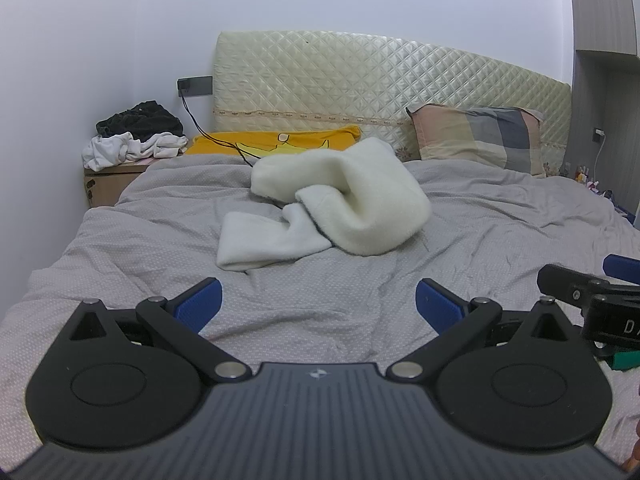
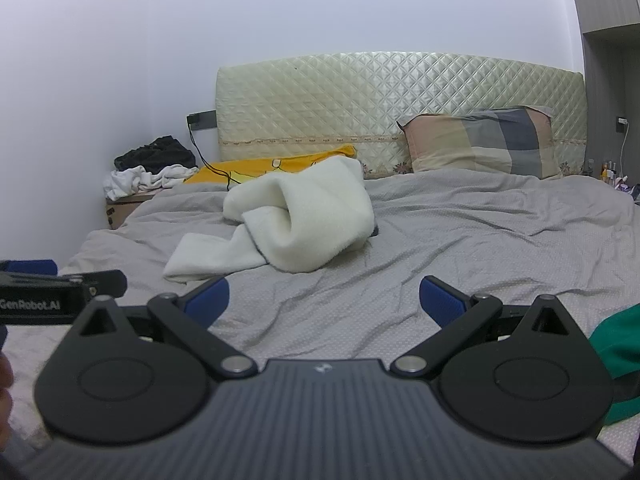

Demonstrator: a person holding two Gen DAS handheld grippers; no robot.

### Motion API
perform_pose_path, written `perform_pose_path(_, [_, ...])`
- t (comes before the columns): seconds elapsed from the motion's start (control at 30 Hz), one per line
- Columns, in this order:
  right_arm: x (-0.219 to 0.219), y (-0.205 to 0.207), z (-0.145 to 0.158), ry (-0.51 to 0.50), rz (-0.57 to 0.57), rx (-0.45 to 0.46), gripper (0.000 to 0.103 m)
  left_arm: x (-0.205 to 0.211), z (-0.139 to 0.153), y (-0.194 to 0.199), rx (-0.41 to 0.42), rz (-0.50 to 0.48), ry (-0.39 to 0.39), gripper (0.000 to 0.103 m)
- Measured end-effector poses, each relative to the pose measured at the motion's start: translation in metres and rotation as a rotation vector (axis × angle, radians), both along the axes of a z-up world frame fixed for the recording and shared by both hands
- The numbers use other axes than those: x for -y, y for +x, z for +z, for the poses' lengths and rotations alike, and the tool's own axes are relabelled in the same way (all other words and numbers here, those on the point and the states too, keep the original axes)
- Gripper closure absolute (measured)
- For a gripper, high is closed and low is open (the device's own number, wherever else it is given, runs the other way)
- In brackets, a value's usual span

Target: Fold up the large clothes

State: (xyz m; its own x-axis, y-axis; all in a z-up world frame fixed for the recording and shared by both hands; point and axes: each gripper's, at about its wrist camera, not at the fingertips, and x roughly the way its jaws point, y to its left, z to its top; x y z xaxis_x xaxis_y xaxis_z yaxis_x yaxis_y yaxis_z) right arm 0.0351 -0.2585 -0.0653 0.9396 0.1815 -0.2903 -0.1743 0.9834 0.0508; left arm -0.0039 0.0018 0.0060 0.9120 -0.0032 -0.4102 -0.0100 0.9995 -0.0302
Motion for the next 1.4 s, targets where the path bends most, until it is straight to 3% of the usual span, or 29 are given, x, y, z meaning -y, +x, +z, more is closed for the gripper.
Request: perform_pose_path(1.4, [0.005,0.009,-0.002,0.019,-0.019,-0.030,0.000,0.005,-0.014,0.010,-0.026,-0.008,0.006,0.000])
